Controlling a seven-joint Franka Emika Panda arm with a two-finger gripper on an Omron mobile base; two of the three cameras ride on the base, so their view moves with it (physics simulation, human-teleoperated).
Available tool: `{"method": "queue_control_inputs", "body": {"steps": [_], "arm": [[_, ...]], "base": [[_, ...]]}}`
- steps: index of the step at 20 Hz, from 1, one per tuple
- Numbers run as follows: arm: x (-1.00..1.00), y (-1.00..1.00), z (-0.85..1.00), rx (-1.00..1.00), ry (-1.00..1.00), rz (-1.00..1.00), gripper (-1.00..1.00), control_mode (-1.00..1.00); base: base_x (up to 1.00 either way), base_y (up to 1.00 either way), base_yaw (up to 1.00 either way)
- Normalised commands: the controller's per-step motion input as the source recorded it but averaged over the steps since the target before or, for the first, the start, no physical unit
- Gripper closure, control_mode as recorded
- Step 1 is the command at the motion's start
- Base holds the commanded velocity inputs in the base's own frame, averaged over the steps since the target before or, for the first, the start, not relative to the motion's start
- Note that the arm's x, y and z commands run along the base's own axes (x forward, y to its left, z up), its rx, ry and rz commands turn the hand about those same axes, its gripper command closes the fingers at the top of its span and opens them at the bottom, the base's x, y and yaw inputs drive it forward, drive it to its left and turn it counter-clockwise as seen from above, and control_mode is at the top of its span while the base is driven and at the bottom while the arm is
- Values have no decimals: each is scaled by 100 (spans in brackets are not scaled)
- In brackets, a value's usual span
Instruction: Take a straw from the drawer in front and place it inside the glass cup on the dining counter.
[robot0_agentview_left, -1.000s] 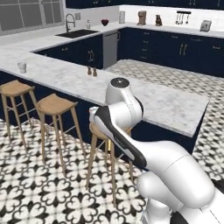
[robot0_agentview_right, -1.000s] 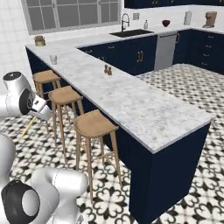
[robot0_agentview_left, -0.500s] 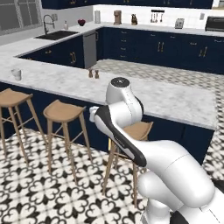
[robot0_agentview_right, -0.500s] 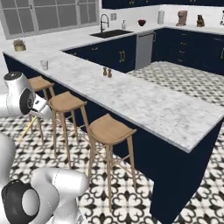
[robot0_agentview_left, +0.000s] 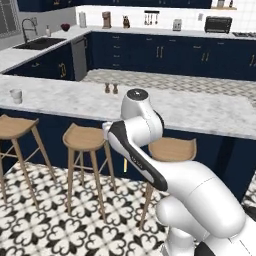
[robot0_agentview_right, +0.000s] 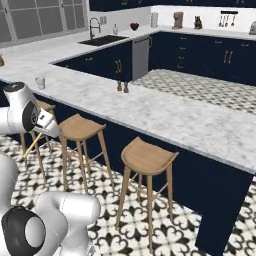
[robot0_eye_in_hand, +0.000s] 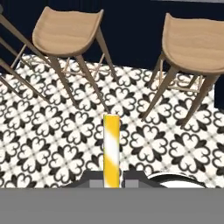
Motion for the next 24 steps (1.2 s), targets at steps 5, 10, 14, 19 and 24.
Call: {"method": "queue_control_inputs", "body": {"steps": [5,10,14,19,24], "arm": [[0,0,0,0,0,0,100,100],[0,0,0,0,0,0,100,100],[0,0,0,0,0,0,100,100],[0,0,0,0,0,0,100,100],[0,0,0,0,0,0,100,100]], "base": [[18,100,-35],[3,100,-29],[0,100,-22],[0,100,-22],[11,100,-23]]}}
